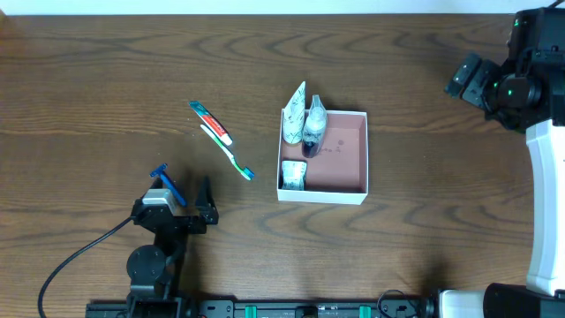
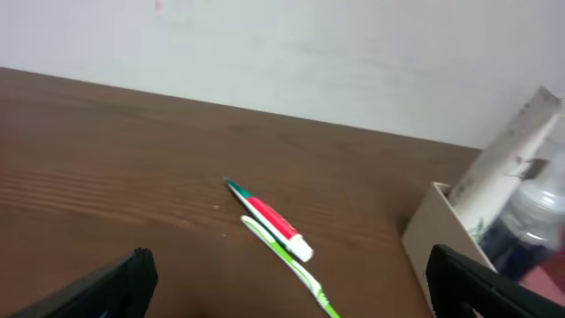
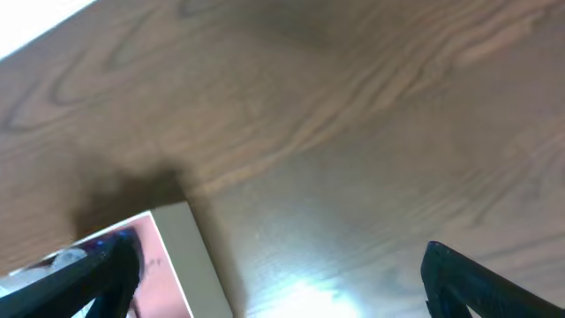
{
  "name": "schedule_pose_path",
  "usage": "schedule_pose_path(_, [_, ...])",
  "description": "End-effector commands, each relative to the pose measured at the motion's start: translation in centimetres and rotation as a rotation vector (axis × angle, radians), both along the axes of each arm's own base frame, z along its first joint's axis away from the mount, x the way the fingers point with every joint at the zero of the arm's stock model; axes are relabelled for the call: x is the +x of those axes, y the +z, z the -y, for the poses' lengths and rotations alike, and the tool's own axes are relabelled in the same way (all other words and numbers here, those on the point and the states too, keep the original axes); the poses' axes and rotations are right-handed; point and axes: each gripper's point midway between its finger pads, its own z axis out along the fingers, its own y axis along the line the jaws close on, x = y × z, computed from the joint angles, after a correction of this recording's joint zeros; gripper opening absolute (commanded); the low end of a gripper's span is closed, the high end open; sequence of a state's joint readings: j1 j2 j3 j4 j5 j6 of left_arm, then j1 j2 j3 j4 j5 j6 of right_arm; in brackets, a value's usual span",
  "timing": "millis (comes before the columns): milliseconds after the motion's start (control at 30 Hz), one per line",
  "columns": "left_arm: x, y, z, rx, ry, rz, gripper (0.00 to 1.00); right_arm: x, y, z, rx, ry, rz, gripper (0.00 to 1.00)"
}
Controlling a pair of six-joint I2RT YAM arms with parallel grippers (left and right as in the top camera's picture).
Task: Pack container
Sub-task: 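Reach left gripper to the green toothbrush and grasp it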
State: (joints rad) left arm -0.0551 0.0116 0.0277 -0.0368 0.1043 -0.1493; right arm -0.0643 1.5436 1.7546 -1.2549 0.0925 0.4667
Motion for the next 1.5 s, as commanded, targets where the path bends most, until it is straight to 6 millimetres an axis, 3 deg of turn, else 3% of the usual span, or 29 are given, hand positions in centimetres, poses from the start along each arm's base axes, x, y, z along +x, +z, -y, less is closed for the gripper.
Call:
schedule_pose_path(0, [-0.6, 1.7, 1.4, -0.004, -0.082, -0.015, 0.98, 0.0, 0.0, 0.3, -0.002, -0.017, -0.001, 0.99])
schedule_pose_path(200, [0.1, 4.0, -1.1, 0.033, 0.066, -0.248, 0.98, 0.0, 0.0, 0.2, -0.002, -0.017, -0.001, 0.99])
schedule_pose_path(300, [1.6, 4.2, -0.9, 0.047, 0.055, -0.435, 0.98, 0.0, 0.0, 0.2, -0.002, -0.017, -0.001, 0.99])
schedule_pose_path(433, [4.3, 3.8, 0.9, 0.027, -0.034, -0.691, 0.98, 0.0, 0.0, 0.2, -0.002, -0.016, -0.001, 0.99])
schedule_pose_path(567, [6.7, 2.1, 3.5, -0.043, -0.159, -0.896, 0.98, 0.0, 0.0, 0.2, -0.002, -0.016, -0.001, 0.99])
schedule_pose_path(767, [7.7, -4.3, 5.0, -0.108, -0.223, -1.134, 0.98, 0.0, 0.0, 0.2, -0.002, -0.017, -0.001, 0.99])
schedule_pose_path(900, [8.5, -7.4, 5.0, -0.114, -0.219, -1.203, 0.98, 0.0, 0.0, 0.2, -0.002, -0.016, -0.001, 0.99])
schedule_pose_path(1000, [9.2, -8.6, 5.1, -0.115, -0.219, -1.208, 0.98, 0.0, 0.0, 0.2, -0.002, -0.017, -0.001, 0.99])
schedule_pose_path(1133, [10.3, -8.9, 5.0, -0.118, -0.201, -1.175, 0.98, 0.0, 0.0, 0.2, -0.002, -0.017, -0.001, 0.99])
schedule_pose_path(1267, [11.7, -9.0, 3.6, -0.114, -0.073, -1.14, 0.99, 0.0, 0.0, 0.2, -0.002, -0.017, -0.001, 0.99])
schedule_pose_path(1467, [12.0, -9.2, 2.2, -0.009, 0.1, -1.118, 1.0, 0.0, 0.0, 0.2, -0.002, -0.017, -0.001, 0.99])
